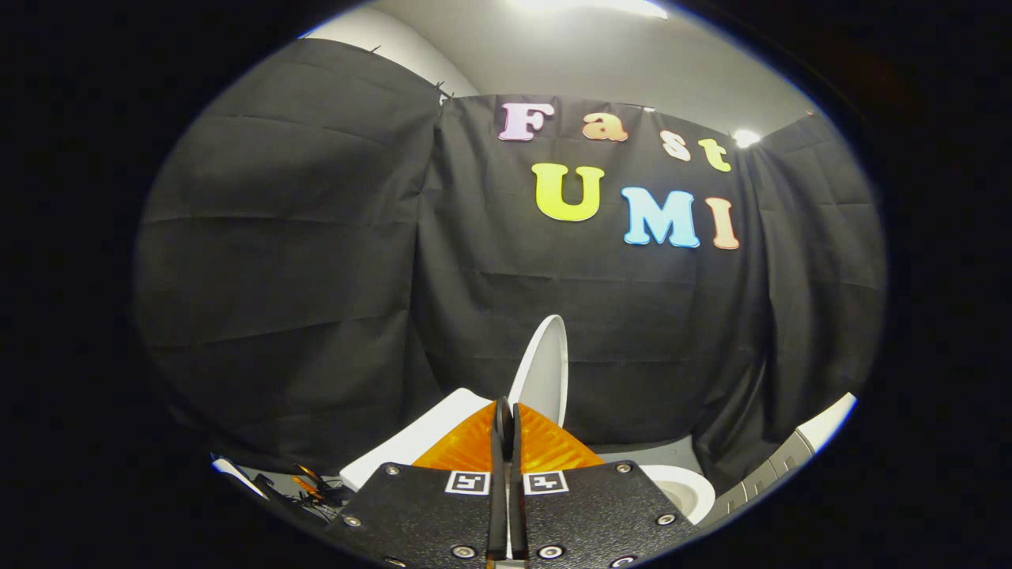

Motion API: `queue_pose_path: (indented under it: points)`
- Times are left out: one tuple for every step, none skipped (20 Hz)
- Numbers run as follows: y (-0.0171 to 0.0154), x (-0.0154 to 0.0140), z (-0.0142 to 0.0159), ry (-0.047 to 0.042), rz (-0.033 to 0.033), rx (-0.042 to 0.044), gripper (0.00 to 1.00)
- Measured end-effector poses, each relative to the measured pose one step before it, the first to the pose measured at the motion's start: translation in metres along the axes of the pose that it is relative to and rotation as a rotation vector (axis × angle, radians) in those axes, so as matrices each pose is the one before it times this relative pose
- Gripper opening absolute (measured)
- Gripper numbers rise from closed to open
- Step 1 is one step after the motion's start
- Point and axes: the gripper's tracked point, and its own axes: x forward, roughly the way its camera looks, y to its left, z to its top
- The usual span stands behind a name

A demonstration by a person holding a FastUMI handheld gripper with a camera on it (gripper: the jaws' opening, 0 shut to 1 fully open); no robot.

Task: Open the toilet lid.

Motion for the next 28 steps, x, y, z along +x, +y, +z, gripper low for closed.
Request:
queue_pose_path:
  points:
    - [0.00662, 0.0025, 0.00016, 0.00623, 0.01062, -0.00003, 0.01]
    - [0.00811, 0.00275, -0.00217, 0.00518, 0.0099, 0.00157, 0.01]
    - [0.00797, 0.00264, 0.00032, 0.00568, 0.01282, 0.00295, 0.01]
    - [0.00693, 0.00348, -0.00048, 0.00454, 0.00821, 0.00135, 0.01]
    - [0.00651, 0.00141, -0.0006, 0.0045, 0.00879, -0.00243, 0.01]
    - [0.00755, 0.00231, -0.00001, 0.00354, 0.00697, -0.00914, 0.01]
    - [0.00488, 0.00235, 0.00067, 0.00102, 0.00184, -0.00971, 0.02]
    - [0.00399, 0.00128, -0.00091, 0.00384, 0.00249, -0.01209, 0.01]
    - [0.00308, 0.00213, -0.00055, 0.00578, 0.00353, -0.00785, 0.01]
    - [0.00352, 0.00168, -0.00167, 0.00231, 0.00383, 0.00192, 0.01]
    - [0.00257, 0.00163, -0.00078, 0.00007, 0.00343, 0.00251, 0.01]
    - [0.00353, -0.00065, -0.00015, 0.00006, 0.0018, 0.00064, 0.01]
    - [0.00094, -0.00047, 0.00045, -0.00198, -0.00229, -0.00541, 0.01]
    - [0.00027, -0.00022, 0.00092, 0.00023, -0.00388, -0.00875, 0.01]
    - [-0.00162, 0.00015, 0.00116, 0.00102, -0.00396, -0.01561, 0.01]
    - [-0.00101, -0.001, 0.00018, 0.0028, -0.00429, -0.01124, 0.01]
    - [-0.00156, -0.00016, -0.00002, 0.00331, 0.00261, -0.00258, 0.01]
    - [0.00012, 0.00005, -0.00174, 0.00204, 0.00009, 0.00061, 0.03]
    - [-0.00266, -0.00068, 0.00034, 0.0011, -0.002, -0.00274, 0.04]
    - [-0.00052, -0.00114, -0.00021, 0.00391, 0.00614, 0.00066, 0.05]
    - [-0.0007, -0.00067, -0.00044, 0.0099, 0.00709, 0.00368, 0.06]
    - [-0.00074, -0.00253, -0.00007, 0.00236, 0.00483, 0.00904, 0.14]
    - [-0.00018, -0.0013, 0.00079, 0.00651, 0.01768, 0.01512, 0.17]
    - [0.00165, -0.00294, 0.00276, 0.00262, 0.01539, 0.02106, 0.22]
    - [-0.0051, -0.00491, 0.00461, -0.00976, -0.00534, 0.01553, 0.34]
    - [-0.00651, -0.00597, 0.00719, -0.01382, -0.00949, 0.01102, 0.46]
    - [-0.00404, -0.00653, 0.00838, -0.01559, -0.00197, 0.01228, 0.58]
    - [-0.00181, -0.00606, 0.00473, -0.01173, 0.0071, 0.01745, 0.7]
